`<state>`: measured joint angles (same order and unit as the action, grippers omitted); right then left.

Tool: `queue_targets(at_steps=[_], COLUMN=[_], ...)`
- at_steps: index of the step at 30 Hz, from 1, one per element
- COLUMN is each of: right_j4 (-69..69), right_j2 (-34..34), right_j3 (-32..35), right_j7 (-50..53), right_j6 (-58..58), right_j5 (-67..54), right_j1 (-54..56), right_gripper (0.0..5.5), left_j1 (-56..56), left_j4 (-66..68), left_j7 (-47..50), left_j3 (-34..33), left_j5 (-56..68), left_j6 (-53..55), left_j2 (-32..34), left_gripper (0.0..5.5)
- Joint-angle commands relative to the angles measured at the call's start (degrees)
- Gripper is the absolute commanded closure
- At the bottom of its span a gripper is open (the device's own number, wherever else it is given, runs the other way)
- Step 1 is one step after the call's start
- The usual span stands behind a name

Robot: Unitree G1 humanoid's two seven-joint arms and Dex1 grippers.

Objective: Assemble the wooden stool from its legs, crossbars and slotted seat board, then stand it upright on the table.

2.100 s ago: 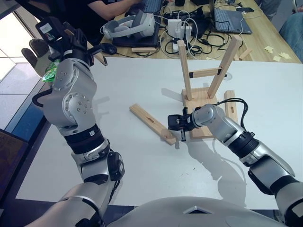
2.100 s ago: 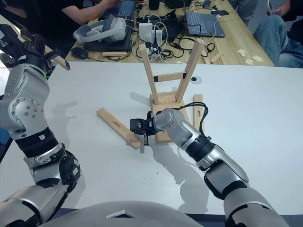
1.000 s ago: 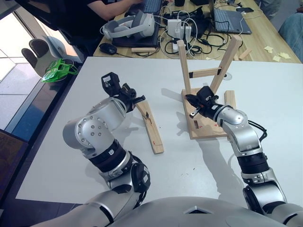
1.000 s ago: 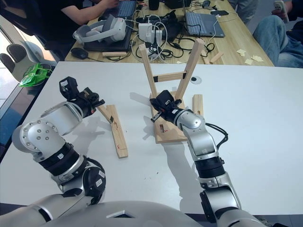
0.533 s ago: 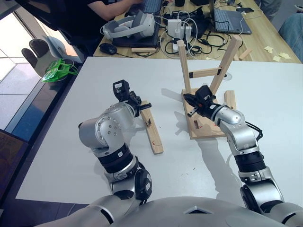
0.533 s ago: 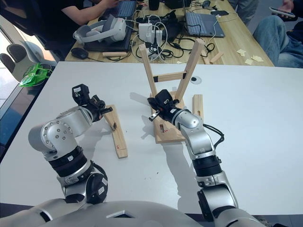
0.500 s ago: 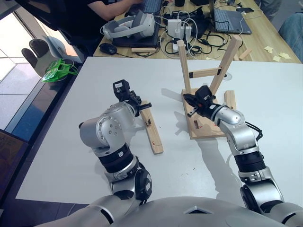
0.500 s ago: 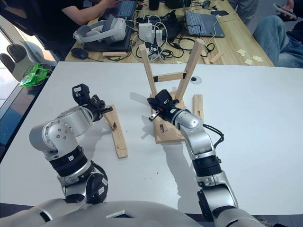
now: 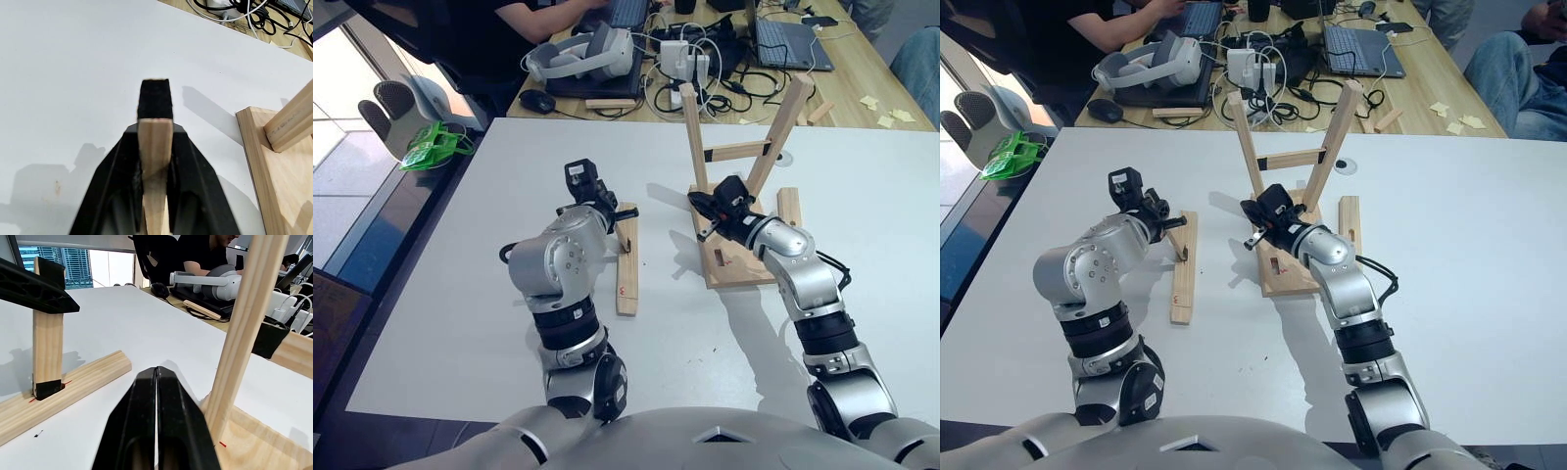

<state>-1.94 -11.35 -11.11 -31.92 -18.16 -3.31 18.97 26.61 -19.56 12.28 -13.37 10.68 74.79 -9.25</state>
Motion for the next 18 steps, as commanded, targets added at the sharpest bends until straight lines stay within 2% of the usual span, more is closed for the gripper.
queue_targets(at_steps=[1, 6, 13, 18], right_j4=[0.85, 5.38, 9.54, 10.86], right_j2=[0.23, 0.59, -0.98, -3.03], right_j3=[0.56, 2.44, 4.66, 6.65], right_j7=[0.32, 0.87, 0.67, 0.48], right_j6=[1.71, 0.8, -2.03, -4.0], right_j5=[-0.71, -3.25, -6.61, -8.48], right_j1=[0.89, -1.18, -1.83, -1.96], right_gripper=[5.5, 5.5, 5.5, 5.5], left_j1=[-1.34, -2.43, -1.68, -3.08], left_j4=[4.35, 10.32, 28.6, 38.86], left_j7=[-2.98, -7.45, -13.79, -14.61], left_j3=[3.0, 6.09, 11.02, 15.12], left_j5=[-0.18, 0.0, -2.97, -8.06], left_j6=[-3.52, -13.16, -41.11, -58.04], left_j2=[1.62, 2.61, 3.15, 4.3], left_gripper=[5.1, 5.1, 5.1, 5.1])
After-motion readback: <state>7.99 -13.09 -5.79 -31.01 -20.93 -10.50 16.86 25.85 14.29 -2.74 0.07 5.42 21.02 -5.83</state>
